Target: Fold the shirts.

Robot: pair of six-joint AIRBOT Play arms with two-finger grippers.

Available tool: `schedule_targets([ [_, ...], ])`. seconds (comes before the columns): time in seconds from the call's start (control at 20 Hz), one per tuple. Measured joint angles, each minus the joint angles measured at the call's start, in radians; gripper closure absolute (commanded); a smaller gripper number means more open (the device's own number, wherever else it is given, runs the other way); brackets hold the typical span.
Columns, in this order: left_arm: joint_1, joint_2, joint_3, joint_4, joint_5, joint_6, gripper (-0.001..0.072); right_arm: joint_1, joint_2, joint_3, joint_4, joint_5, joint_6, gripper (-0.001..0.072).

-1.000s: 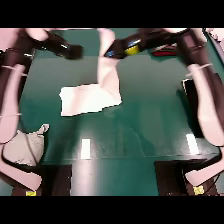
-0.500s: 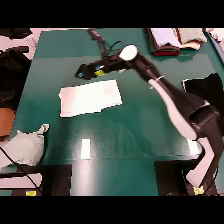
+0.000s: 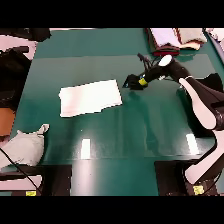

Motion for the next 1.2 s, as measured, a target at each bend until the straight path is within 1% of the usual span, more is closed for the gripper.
schedule_targets([
  [0.05,-0.004,0.000,-0.001,0.000,0.002,0.001,0.0686,0.005,-0.020,-0.005,0.027,0.002,0.005,0.0135],
  [0.25,-0.011,0.000,-0.003,-0.001,0.003,0.004,0.0686,0.076,-0.127,0.062,0.115,-0.019,0.017,0.0137],
  [0.3,-0.013,0.000,-0.004,-0.002,0.002,0.005,0.0685,0.102,-0.158,0.096,0.125,-0.023,0.024,0.0199],
  [0.35,-0.013,0.000,-0.004,-0.003,0.001,0.005,0.0686,0.126,-0.186,0.130,0.128,-0.037,0.031,0.0349],
  [0.4,-0.013,0.000,-0.004,-0.003,-0.001,0.005,0.0686,0.151,-0.217,0.167,0.130,-0.053,0.042,0.0474],
  [0.45,-0.012,0.000,-0.004,-0.003,-0.005,0.005,0.0686,0.172,-0.243,0.202,0.126,-0.071,0.047,0.0616],
  [0.5,-0.013,0.000,-0.004,-0.008,-0.010,0.005,0.0686,0.195,-0.268,0.240,0.123,-0.096,0.052,0.0678],
  [0.55,-0.013,0.000,-0.004,-0.015,-0.014,0.006,0.0687,0.213,-0.285,0.276,0.116,-0.117,0.056,0.0695],
  [0.7,-0.014,0.000,-0.005,-0.054,-0.024,0.006,0.0687,0.235,-0.303,0.385,0.114,-0.172,0.062,0.0695],
  [0.85,-0.040,0.000,-0.006,-0.090,-0.027,0.007,0.0687,0.192,-0.246,0.444,0.061,-0.179,0.066,0.0695],
  [1.0,-0.097,0.000,-0.006,-0.106,-0.030,0.017,0.0686,0.076,-0.119,0.408,-0.042,-0.158,0.069,0.0695],
  [1.2,-0.182,0.000,-0.006,-0.116,-0.011,0.035,0.0686,-0.164,0.097,0.283,-0.207,-0.098,0.077,0.0695],
])
